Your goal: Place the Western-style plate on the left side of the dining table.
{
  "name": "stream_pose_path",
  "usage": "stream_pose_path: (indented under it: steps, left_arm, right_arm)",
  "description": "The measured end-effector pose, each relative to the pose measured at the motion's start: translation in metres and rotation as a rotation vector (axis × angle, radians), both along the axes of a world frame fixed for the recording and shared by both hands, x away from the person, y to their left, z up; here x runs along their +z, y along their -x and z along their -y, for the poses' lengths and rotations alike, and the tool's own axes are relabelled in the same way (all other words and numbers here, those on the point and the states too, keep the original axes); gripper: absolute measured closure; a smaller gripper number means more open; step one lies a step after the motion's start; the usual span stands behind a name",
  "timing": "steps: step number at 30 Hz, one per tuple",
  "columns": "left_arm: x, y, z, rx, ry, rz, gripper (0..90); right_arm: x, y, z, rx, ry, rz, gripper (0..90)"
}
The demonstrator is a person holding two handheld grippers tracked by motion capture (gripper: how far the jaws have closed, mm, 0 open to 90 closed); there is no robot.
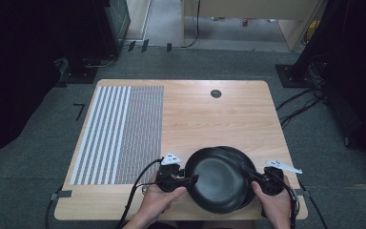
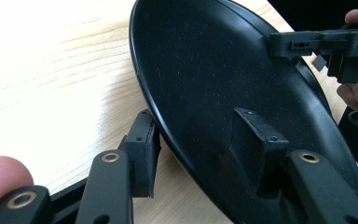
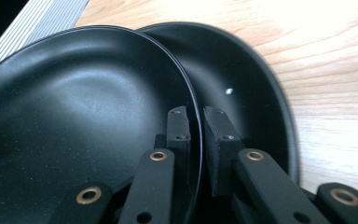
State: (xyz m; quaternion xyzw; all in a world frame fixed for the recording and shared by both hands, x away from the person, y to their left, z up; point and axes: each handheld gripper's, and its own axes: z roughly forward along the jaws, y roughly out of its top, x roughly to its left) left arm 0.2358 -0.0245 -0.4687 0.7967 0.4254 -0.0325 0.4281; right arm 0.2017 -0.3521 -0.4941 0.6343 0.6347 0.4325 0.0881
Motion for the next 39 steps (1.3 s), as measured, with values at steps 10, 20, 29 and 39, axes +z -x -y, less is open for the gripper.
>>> stream_pose_path:
  steps: [10, 20, 29, 39]
  left_arm:
    - [-0.001, -0.009, -0.018, 0.012, 0.026, -0.055, 62.5]
    - [-0.002, -0.009, -0.022, 0.029, 0.043, -0.049, 66.0]
    - [-0.004, -0.009, -0.023, 0.023, 0.061, -0.043, 65.8]
    - [-0.006, -0.009, -0.024, 0.017, 0.062, -0.024, 65.7]
  right_arm:
    - [-0.001, 0.001, -0.012, 0.028, -0.009, -0.006, 81.3]
    - [-0.003, 0.001, -0.015, 0.023, -0.022, -0.017, 78.9]
    - [-0.004, 0.001, -0.017, 0.019, -0.025, -0.029, 75.5]
    - [-0.005, 0.001, -0.02, 0.02, -0.033, -0.046, 71.5]
